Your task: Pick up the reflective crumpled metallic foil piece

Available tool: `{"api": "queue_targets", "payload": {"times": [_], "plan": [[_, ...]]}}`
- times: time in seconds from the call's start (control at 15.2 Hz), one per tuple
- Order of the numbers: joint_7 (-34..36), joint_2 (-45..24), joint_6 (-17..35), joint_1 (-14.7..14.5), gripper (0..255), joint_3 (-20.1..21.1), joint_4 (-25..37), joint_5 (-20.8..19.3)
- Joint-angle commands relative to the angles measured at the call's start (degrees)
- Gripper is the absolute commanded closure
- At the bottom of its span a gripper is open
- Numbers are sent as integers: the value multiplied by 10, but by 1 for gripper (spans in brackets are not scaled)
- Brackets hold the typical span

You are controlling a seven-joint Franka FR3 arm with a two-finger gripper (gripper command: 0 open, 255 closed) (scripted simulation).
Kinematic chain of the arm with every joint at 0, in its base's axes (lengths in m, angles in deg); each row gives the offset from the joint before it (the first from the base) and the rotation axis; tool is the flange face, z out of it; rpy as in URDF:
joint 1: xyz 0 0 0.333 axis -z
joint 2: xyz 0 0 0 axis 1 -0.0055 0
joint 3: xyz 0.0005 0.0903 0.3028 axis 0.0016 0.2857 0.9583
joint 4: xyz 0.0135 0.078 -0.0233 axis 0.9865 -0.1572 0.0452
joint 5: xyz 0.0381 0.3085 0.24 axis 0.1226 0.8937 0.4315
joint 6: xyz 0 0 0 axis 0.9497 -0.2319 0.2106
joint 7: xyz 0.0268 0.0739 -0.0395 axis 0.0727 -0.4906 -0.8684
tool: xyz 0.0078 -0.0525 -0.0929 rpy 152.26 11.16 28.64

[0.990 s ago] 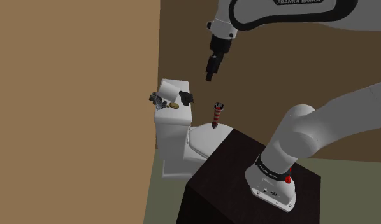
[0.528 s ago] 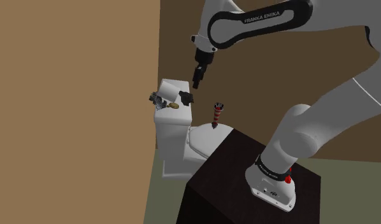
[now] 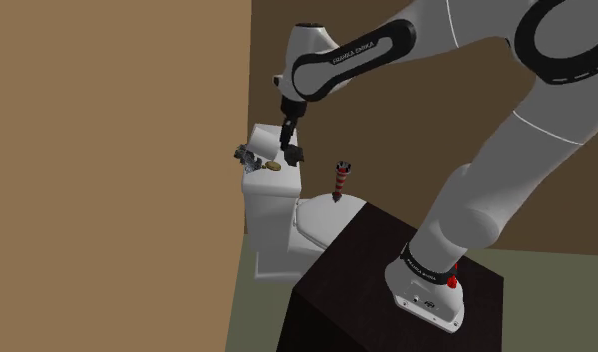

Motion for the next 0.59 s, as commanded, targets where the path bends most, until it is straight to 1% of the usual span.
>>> {"api": "queue_targets", "payload": {"times": [0.0, 0.26, 0.53], "plan": [[-19, -47, 28, -1, 0, -2, 23, 0], [-49, -135, 70, -2, 0, 0, 74, 0], [-76, -222, 101, -1, 0, 6, 136, -1]]}}
